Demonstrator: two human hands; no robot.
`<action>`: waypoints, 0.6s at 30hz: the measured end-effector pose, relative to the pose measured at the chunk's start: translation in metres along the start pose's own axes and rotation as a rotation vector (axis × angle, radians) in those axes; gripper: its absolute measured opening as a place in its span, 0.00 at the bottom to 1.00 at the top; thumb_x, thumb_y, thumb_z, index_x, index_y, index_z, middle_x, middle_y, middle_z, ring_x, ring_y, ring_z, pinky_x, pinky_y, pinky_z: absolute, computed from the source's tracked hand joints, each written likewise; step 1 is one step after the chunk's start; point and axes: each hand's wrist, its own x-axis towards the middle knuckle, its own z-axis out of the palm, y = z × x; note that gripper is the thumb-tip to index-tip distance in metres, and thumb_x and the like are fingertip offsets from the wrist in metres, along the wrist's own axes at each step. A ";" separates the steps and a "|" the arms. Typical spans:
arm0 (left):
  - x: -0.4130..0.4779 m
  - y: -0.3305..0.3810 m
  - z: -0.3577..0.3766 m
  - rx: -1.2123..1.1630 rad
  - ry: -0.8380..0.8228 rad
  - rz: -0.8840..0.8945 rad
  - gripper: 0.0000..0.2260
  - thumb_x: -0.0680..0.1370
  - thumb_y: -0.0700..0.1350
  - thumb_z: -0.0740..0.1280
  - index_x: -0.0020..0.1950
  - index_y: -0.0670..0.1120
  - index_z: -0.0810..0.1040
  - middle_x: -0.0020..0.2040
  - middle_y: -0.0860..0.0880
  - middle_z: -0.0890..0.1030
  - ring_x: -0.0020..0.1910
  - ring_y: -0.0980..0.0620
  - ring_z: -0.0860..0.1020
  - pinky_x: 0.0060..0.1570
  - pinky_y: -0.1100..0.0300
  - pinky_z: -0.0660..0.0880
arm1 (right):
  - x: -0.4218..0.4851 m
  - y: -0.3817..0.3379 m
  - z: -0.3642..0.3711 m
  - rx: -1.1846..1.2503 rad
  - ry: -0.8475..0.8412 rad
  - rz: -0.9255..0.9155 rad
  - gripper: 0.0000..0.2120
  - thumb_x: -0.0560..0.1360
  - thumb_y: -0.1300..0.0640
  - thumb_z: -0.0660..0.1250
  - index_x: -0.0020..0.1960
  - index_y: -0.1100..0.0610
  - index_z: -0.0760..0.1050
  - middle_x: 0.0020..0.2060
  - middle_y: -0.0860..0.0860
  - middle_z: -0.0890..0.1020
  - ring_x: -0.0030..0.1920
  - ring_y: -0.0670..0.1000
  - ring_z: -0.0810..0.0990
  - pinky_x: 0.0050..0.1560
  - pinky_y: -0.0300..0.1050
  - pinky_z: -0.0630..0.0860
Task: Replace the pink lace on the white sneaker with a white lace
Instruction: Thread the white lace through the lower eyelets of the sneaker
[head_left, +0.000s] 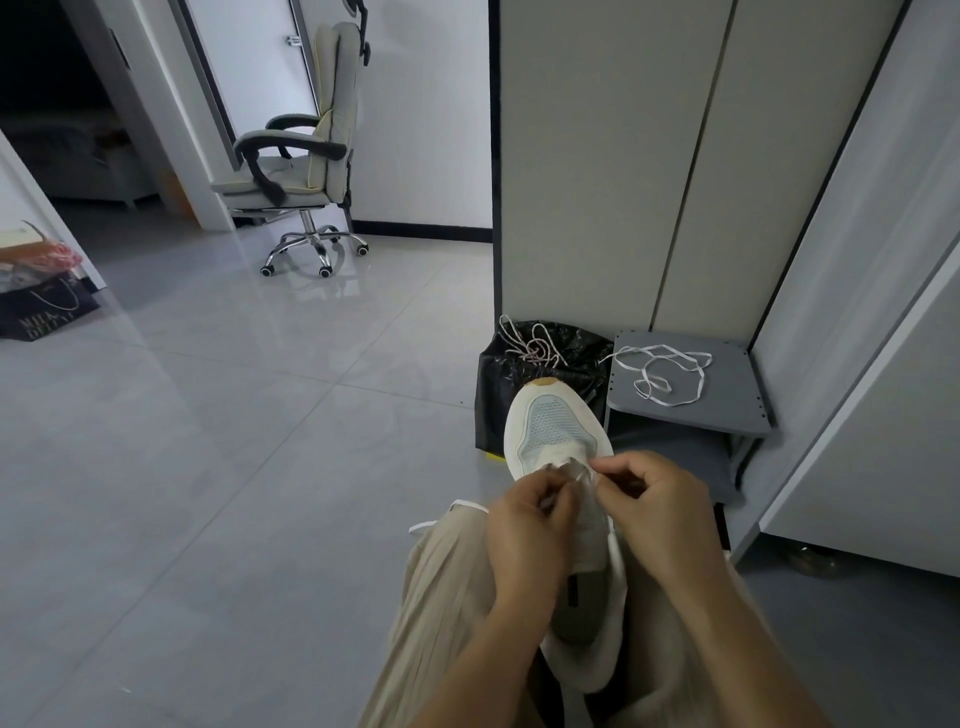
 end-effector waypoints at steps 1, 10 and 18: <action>0.000 0.000 0.000 -0.010 0.004 0.004 0.10 0.75 0.40 0.67 0.35 0.51 0.79 0.30 0.57 0.78 0.32 0.61 0.75 0.36 0.65 0.71 | 0.000 0.000 0.001 -0.006 -0.002 -0.014 0.05 0.69 0.62 0.72 0.44 0.54 0.82 0.39 0.45 0.82 0.40 0.43 0.80 0.46 0.39 0.75; 0.015 0.004 -0.006 0.263 -0.028 0.200 0.06 0.77 0.42 0.66 0.47 0.45 0.83 0.42 0.51 0.83 0.42 0.53 0.79 0.45 0.56 0.76 | 0.007 0.007 0.001 0.095 -0.064 -0.032 0.06 0.70 0.64 0.70 0.40 0.54 0.78 0.38 0.46 0.80 0.40 0.44 0.78 0.43 0.37 0.74; 0.011 0.017 -0.011 0.309 -0.095 0.187 0.07 0.77 0.45 0.65 0.50 0.49 0.83 0.44 0.53 0.82 0.42 0.57 0.77 0.47 0.57 0.75 | 0.021 0.009 -0.007 0.399 -0.222 0.211 0.06 0.73 0.66 0.66 0.39 0.59 0.78 0.31 0.51 0.80 0.32 0.44 0.77 0.35 0.34 0.75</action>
